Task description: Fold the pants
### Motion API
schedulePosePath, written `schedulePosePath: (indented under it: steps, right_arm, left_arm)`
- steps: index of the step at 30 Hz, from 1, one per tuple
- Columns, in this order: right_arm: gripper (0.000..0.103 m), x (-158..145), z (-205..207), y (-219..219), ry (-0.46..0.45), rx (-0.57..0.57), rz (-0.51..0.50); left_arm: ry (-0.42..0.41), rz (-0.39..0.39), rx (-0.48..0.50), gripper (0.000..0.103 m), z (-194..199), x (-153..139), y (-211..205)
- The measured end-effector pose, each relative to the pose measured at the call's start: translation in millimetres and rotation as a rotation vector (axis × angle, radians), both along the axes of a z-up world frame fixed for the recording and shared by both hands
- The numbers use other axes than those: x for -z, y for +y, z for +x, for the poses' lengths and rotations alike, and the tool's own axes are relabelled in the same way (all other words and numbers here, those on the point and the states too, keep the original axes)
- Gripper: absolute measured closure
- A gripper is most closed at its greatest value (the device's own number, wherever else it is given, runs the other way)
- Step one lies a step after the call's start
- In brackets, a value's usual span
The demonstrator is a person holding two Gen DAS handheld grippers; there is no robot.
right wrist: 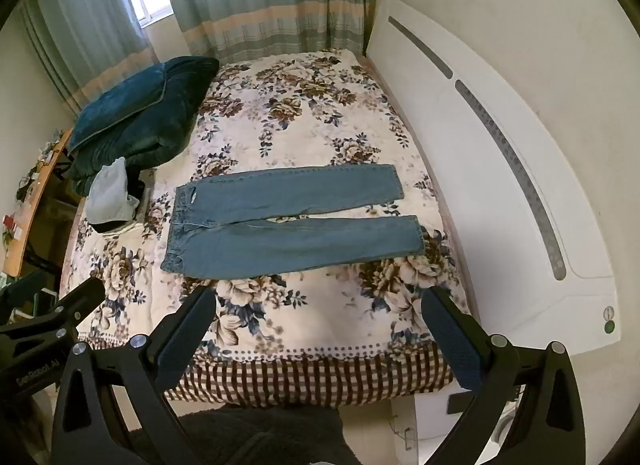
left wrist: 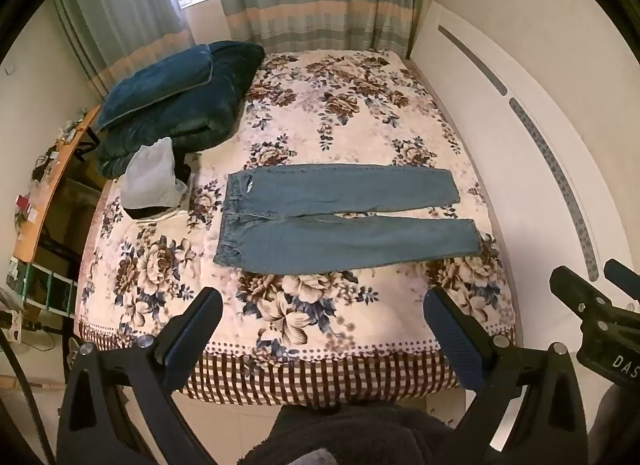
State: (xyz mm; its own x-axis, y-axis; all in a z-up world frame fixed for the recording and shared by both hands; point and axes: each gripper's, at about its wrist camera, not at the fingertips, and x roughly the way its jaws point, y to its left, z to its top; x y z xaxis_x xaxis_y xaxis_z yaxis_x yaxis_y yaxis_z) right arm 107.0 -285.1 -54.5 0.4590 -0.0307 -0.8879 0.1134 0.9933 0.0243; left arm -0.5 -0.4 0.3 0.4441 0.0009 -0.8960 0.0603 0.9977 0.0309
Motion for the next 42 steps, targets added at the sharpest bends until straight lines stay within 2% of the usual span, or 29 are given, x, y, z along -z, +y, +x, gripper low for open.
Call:
schedulePosePath:
  steps: [2,4,10,42]
  right_arm:
    - [0.000,0,0,0,0.001,0.000,-0.002]
    - [0.000,0,0,0,0.001,0.001,-0.005]
    - [0.000,0,1,-1,0.004,0.000,0.000]
    - [0.000,-2,-1,-2,0.002,0.004,-0.009]
  left_arm:
    - [0.007,-0.008,0.009,0.000,1,-1,1]
    - [-0.005,0.025,-0.002,0.000,0,-1,-8]
    - [-0.002,0.001,0.004,0.000,0,-2,-1]
    - [-0.010,-0.008,0.005,0.000,6,-4,-12]
